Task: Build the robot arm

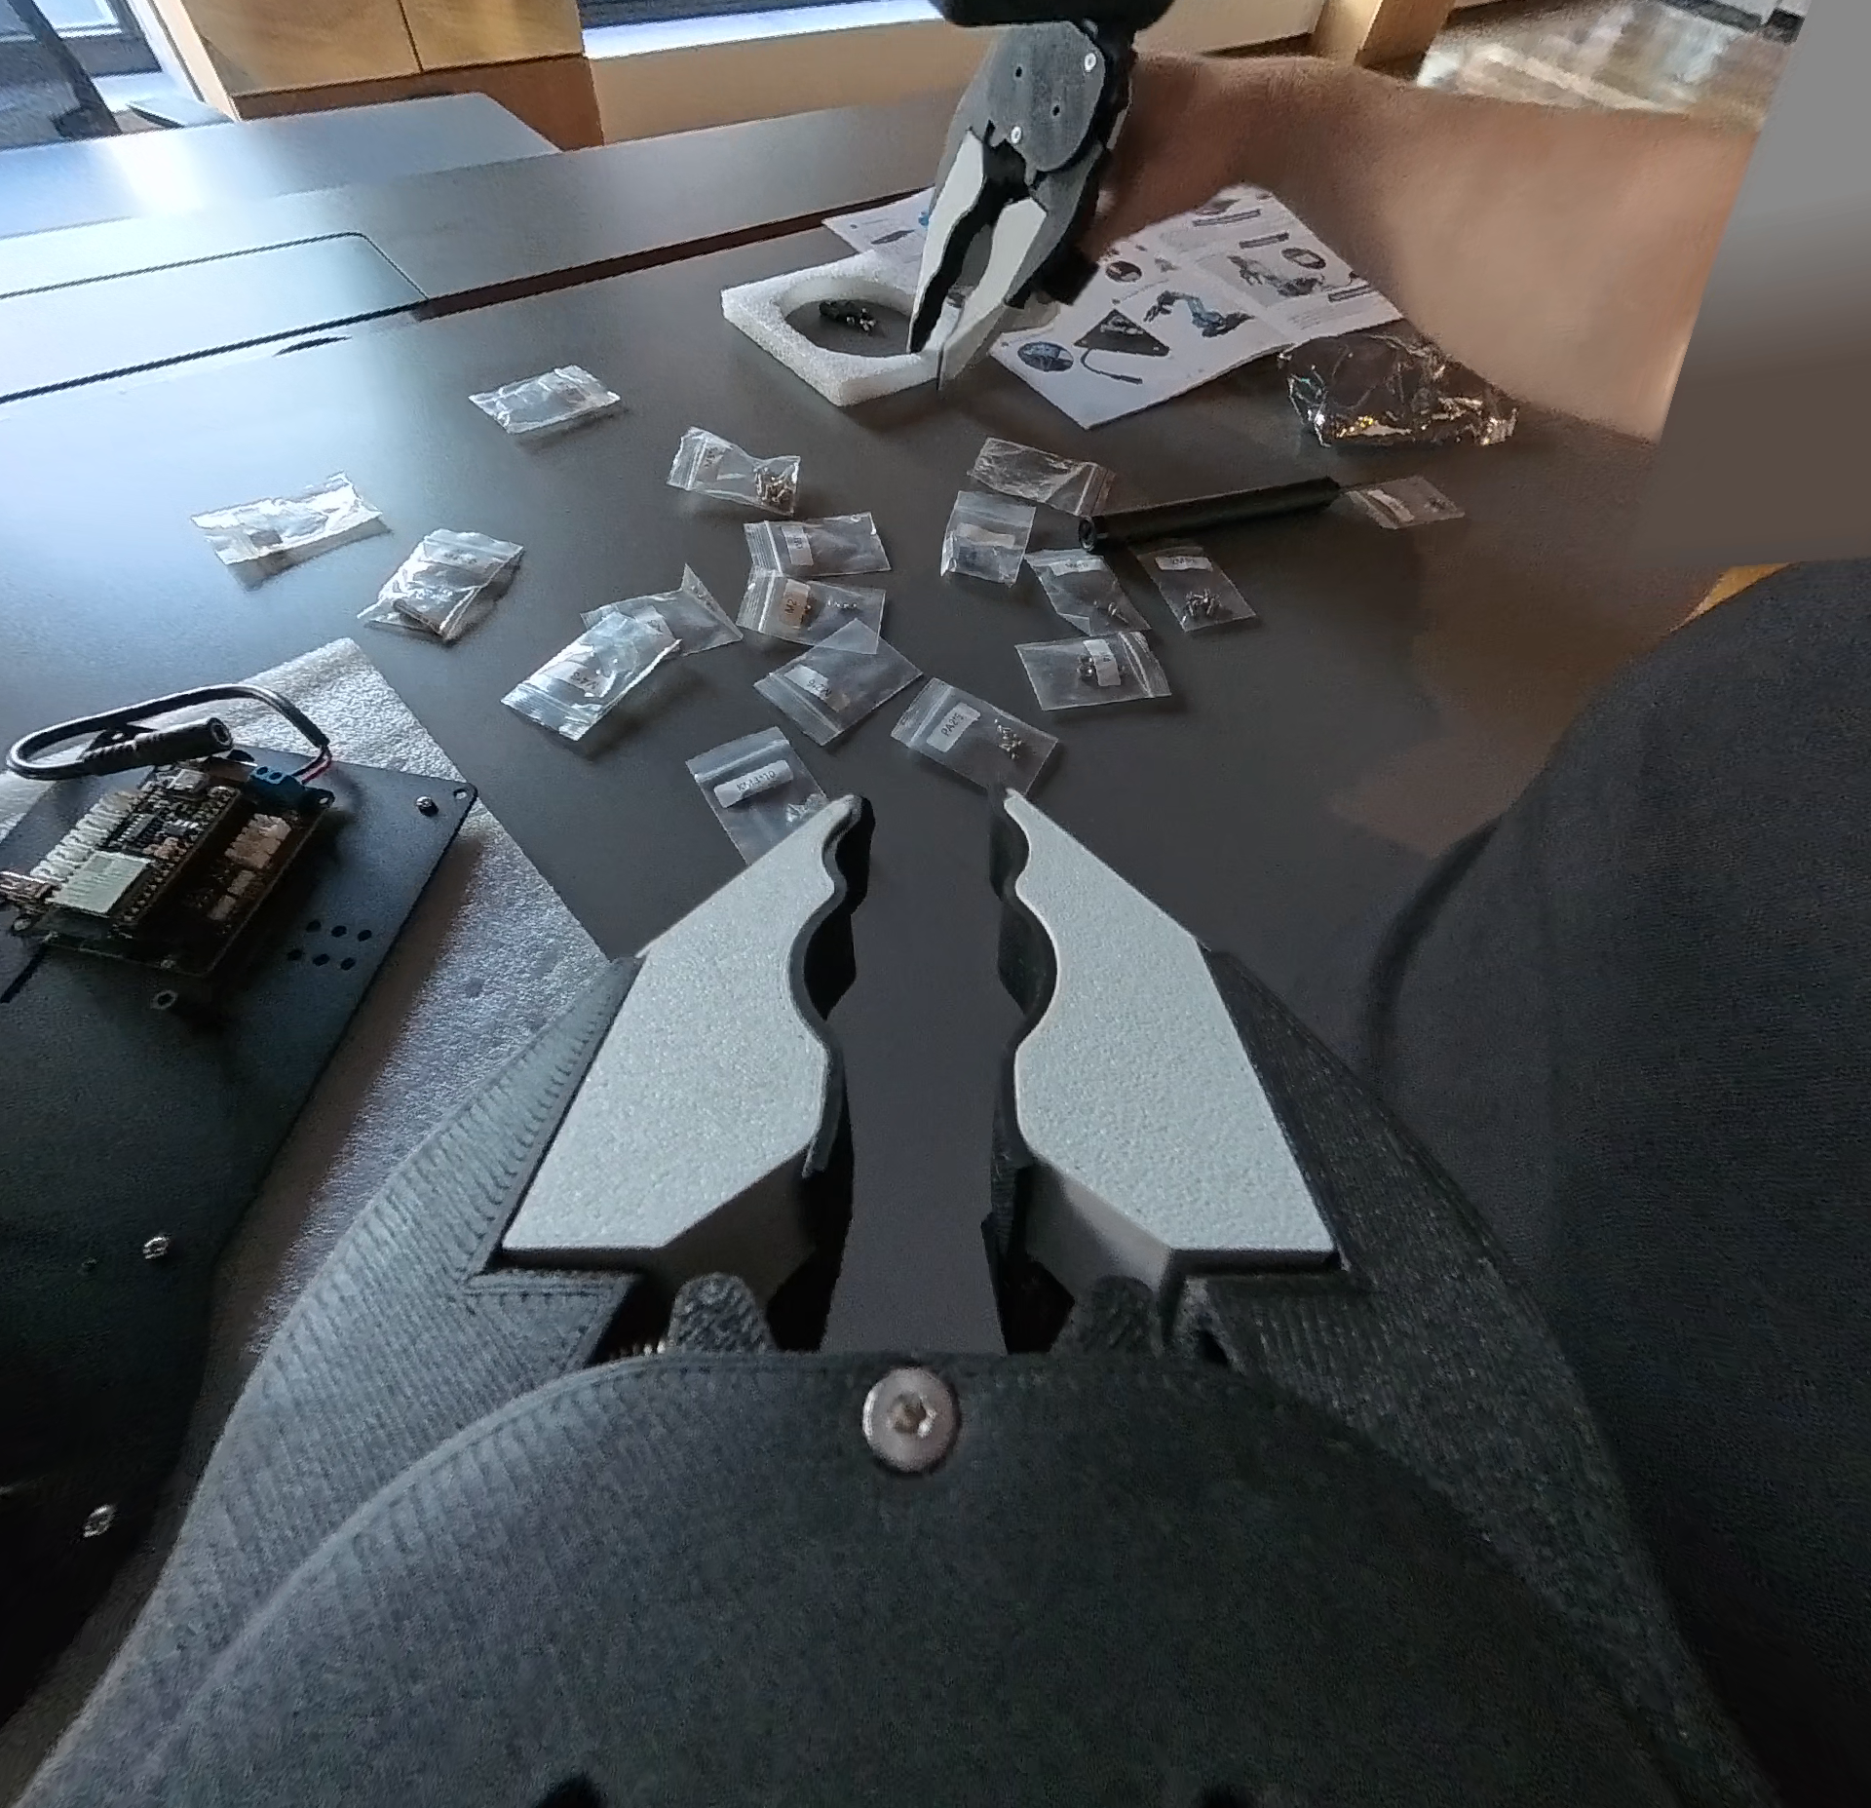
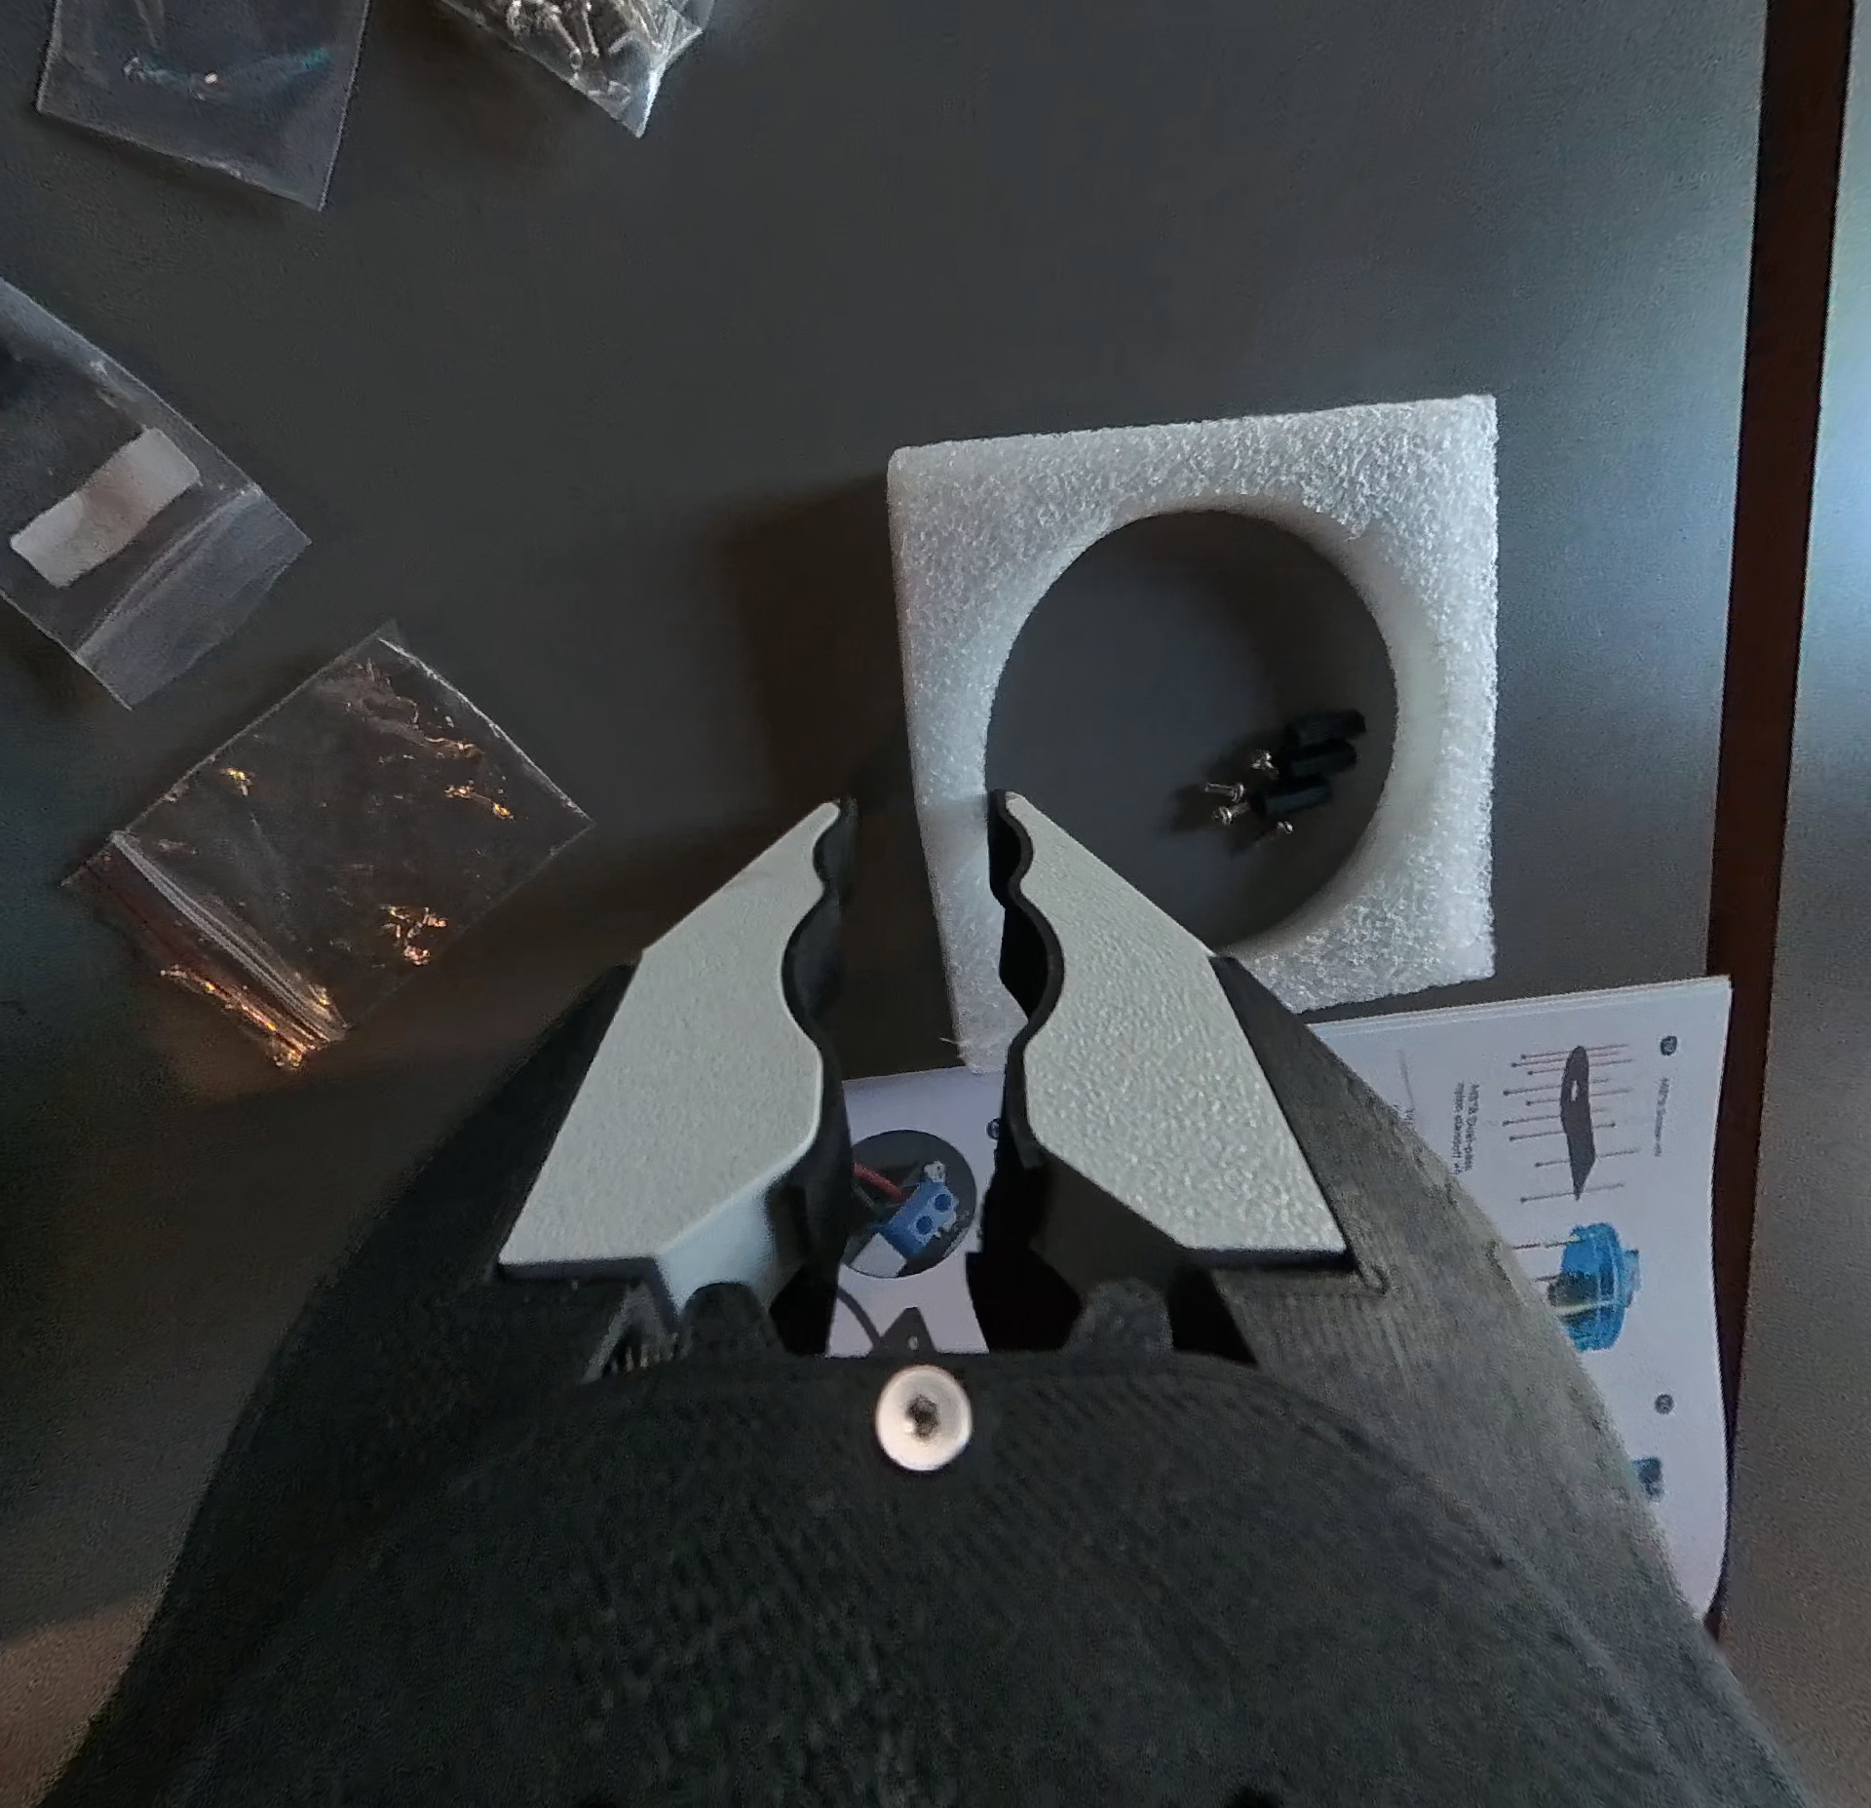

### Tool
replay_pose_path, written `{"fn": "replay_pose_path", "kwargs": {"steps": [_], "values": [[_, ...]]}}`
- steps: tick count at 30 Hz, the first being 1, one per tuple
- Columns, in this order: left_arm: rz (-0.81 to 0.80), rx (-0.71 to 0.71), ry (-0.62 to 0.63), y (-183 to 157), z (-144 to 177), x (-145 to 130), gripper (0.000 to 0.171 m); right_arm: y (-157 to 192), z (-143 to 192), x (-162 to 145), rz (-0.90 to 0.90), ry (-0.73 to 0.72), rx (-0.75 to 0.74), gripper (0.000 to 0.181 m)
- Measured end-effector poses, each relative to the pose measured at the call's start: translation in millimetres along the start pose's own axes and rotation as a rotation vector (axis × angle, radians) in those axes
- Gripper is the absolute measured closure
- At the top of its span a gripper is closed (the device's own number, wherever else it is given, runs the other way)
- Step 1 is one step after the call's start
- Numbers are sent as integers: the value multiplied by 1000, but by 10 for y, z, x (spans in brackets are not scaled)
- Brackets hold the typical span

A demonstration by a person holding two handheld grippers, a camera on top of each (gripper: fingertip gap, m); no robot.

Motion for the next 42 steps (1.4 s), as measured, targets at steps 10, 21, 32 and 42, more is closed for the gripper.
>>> {"fn": "replay_pose_path", "kwargs": {"steps": [10,21,32,42], "values": [[-1,7,5,-20,-22,17,151,-14,70,105,82,33,15,170],[4,-21,19,25,-115,46,152,-533,-46,1018,127,111,-16,170],[66,-8,11,107,-74,-77,152,-458,-424,1857,230,149,88,170],[74,-15,6,113,-61,-106,153,-371,-422,1791,75,121,187,170]]}}
Point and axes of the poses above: each gripper's, where its closed fingertips meet, z back along the fingers, x out of its top, y = z × x across the jaws, the point moved 10 cm from there along z, back along the fingers, and after that the axes turned 11 degrees about y, right-handed, at the moved point
